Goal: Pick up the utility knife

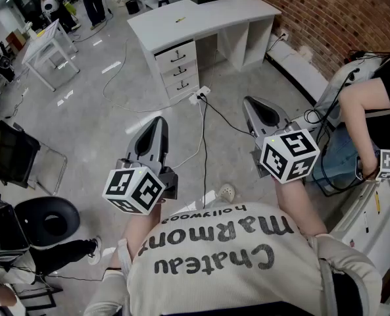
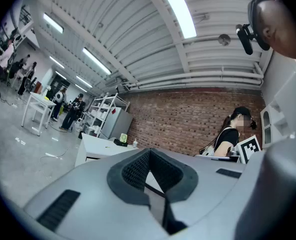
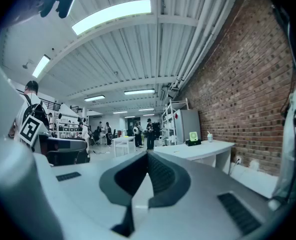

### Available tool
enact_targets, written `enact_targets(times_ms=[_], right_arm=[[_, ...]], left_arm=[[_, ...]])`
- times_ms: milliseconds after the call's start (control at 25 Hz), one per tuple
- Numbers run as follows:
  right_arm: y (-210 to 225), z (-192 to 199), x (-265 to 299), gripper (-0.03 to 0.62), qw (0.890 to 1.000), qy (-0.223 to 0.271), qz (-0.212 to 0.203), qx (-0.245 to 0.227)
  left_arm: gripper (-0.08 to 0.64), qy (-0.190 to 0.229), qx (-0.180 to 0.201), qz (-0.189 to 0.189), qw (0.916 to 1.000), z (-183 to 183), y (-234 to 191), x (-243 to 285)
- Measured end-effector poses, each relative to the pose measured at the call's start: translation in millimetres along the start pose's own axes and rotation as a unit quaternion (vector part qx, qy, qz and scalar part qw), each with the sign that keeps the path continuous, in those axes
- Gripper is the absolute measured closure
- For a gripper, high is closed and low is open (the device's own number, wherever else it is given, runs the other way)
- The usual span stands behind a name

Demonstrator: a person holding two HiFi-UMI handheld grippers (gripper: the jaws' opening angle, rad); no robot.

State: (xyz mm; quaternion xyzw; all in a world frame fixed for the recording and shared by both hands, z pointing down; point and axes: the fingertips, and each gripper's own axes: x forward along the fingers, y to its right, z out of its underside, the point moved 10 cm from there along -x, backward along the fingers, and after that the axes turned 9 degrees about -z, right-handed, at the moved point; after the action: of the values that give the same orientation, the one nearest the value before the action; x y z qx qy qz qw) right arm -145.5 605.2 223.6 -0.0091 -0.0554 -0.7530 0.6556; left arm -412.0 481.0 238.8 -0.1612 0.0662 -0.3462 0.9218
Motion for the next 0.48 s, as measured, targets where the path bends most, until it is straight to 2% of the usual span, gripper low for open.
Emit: enact_targets(times_ms=[240, 480], right_arm=[[8.9, -4.0, 14.7, 0.589, 1.0, -0.006, 0.001, -0.002], [49.7, -6.9, 51.0, 0.589, 1.0, -0.012, 0.001, -0.003]], left_arm=[[0.56, -0.004, -0.005, -0.001, 1.0, -3.3, -7.7, 17.5], [0.56, -0.003, -0.013, -0.006, 0.9999, -3.9, -18.1, 70.2]])
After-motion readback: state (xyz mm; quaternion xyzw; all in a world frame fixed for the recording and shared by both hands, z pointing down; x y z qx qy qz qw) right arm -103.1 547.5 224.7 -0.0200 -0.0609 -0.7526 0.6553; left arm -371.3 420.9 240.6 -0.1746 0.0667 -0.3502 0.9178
